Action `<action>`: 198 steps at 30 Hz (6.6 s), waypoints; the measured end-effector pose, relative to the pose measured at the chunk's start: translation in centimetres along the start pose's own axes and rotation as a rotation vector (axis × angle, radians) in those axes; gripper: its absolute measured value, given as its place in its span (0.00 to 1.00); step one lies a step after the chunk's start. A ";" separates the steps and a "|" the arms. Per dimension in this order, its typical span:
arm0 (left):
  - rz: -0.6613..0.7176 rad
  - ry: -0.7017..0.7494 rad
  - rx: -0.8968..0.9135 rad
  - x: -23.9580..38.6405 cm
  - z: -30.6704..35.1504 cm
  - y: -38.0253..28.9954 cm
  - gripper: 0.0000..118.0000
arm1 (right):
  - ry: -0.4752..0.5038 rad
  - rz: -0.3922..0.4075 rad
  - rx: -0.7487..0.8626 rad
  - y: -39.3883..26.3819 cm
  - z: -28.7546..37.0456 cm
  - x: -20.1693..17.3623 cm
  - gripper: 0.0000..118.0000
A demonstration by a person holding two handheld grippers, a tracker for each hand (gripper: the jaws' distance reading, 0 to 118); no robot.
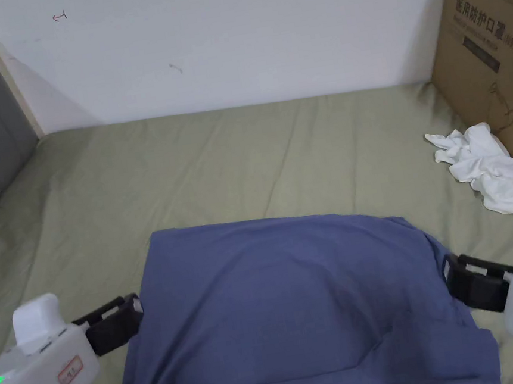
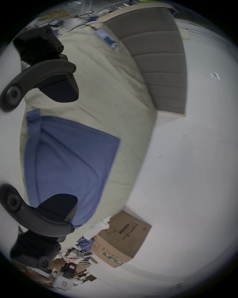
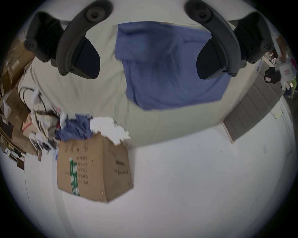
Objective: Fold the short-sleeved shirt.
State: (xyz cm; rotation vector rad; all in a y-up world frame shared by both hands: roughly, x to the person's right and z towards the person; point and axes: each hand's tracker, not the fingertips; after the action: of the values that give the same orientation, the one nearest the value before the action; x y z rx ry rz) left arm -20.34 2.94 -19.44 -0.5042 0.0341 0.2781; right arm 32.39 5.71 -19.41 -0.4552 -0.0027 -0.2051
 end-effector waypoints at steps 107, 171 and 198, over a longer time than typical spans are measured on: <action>0.012 0.119 -0.380 -4.3 -7.0 -7.4 0.07 | -0.103 -0.019 -0.308 -9.0 -4.8 3.4 0.05; -0.176 -0.050 0.207 5.8 -1.7 2.1 0.59 | -0.054 0.080 0.361 5.3 3.5 -3.7 0.72; -0.069 0.073 -0.271 -0.1 -9.5 -1.5 0.05 | -0.050 0.100 0.225 2.7 0.2 -2.9 0.02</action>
State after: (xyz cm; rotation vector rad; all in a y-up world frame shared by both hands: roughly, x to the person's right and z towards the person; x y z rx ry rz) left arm -19.73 -2.96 -27.07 -0.7835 0.0508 0.1974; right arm 30.08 8.70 -20.56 -0.2349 -0.0520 -0.0933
